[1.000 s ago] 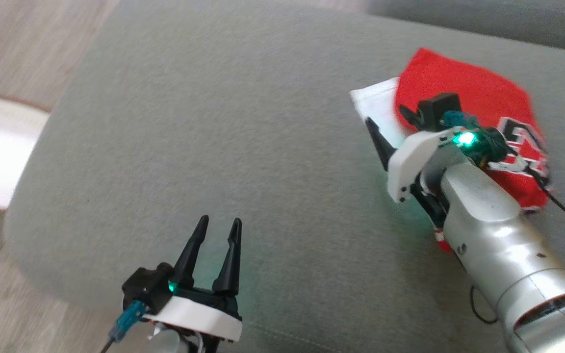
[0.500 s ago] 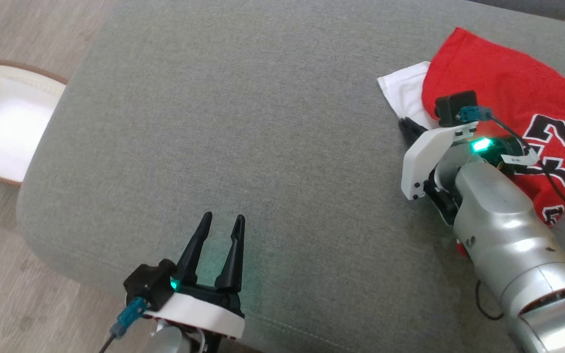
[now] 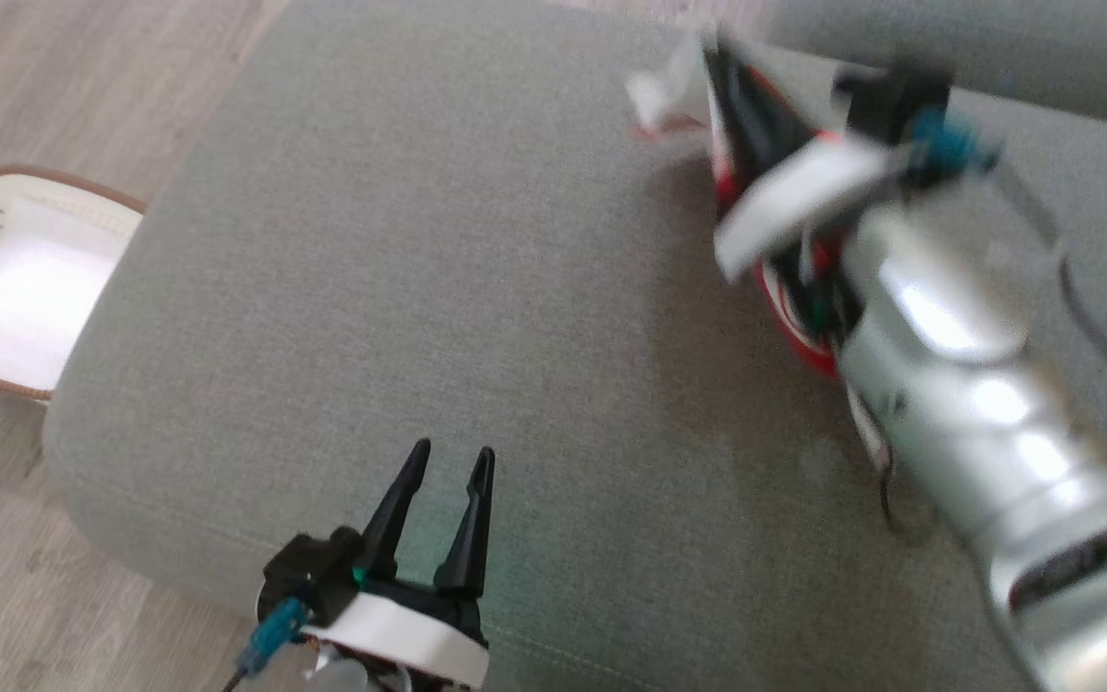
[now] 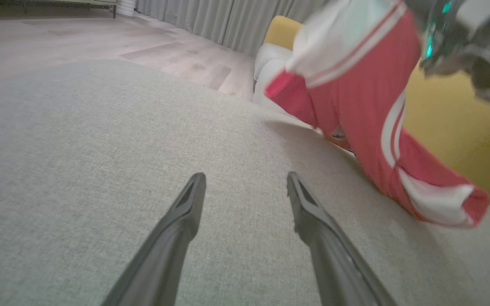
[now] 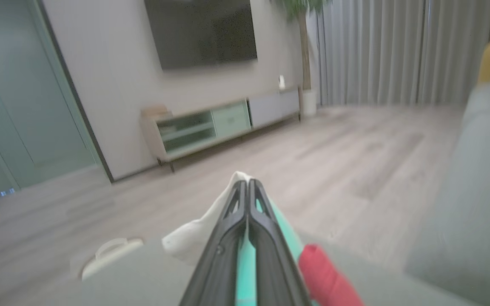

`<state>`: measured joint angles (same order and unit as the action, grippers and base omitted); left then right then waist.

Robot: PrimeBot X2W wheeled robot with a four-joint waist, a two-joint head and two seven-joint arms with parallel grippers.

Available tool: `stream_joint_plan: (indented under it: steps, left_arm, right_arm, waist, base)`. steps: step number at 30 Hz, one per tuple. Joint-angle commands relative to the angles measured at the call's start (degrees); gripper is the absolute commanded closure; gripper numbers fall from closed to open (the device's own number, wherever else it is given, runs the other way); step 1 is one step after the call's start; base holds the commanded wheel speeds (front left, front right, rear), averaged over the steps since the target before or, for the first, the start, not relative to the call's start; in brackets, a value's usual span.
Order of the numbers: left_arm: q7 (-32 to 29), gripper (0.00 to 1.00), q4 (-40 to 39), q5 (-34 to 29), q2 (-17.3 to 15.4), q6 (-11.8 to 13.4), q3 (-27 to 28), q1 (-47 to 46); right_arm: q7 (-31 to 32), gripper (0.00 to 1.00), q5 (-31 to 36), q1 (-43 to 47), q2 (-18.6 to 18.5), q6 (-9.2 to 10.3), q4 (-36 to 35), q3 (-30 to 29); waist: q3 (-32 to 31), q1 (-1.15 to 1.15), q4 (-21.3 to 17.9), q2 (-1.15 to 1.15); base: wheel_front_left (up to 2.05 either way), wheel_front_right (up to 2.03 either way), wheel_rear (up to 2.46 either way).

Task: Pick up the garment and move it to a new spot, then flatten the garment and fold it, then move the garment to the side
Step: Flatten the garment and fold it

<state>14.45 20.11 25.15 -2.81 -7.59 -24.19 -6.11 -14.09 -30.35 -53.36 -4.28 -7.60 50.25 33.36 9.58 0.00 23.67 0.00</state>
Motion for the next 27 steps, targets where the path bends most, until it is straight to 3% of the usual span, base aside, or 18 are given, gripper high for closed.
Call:
stream_joint_plan:
  steps: [1, 6, 12, 15, 23, 27]
  left_arm:
    - [0.5, 0.00, -1.3, -0.4, -0.1, 0.1, 1.6, 0.2]
    - [0.5, 0.00, -1.1, -1.3, -0.1, 0.1, 2.9, 1.9]
    - [0.5, 0.00, -1.0, -2.2, -0.1, 0.1, 5.0, 3.6]
    - [0.5, 0.00, -1.6, -2.2, -0.1, 0.1, 5.2, 4.1]
    - [0.5, 0.00, -1.7, -2.0, -0.1, 0.1, 4.8, 3.7]
    - [0.5, 0.00, -1.3, -2.4, -0.1, 0.1, 5.1, 3.6]
  right_arm:
    - [-0.8, 1.00, -0.7, -4.4, 1.4, 0.11, -4.1, -0.4]
    - [-0.9, 1.00, -0.4, -9.4, 1.4, 0.11, -13.7, -9.8]
    - [-0.9, 1.00, 5.6, -8.0, 1.3, 0.11, -12.6, -20.0]
    - [-0.9, 1.00, 9.5, -2.1, -0.8, 0.11, -9.1, -23.1]
    - [-0.9, 1.00, 12.3, 15.0, -7.4, 0.11, -3.0, -34.1]
    - [-0.9, 1.00, 14.2, 21.4, -8.3, 0.11, -2.7, -39.7]
  waist:
    - [-1.1, 0.00, 0.6, 0.00]
    - [-3.6, 0.00, 1.1, 0.00]
    - [-5.3, 0.00, -0.4, 0.00]
    - [-5.1, 0.00, -2.0, 0.00]
    - [-3.7, 0.00, -5.3, 0.00]
    - [-3.7, 0.00, -7.1, 0.00]
  base:
    - [0.00, 0.00, 0.00]
    - [0.00, 0.00, 0.00]
    - [0.00, 0.00, 0.00]
    - [0.00, 0.00, 0.00]
    - [0.00, 0.00, 0.00]
    - [0.00, 0.00, 0.00]
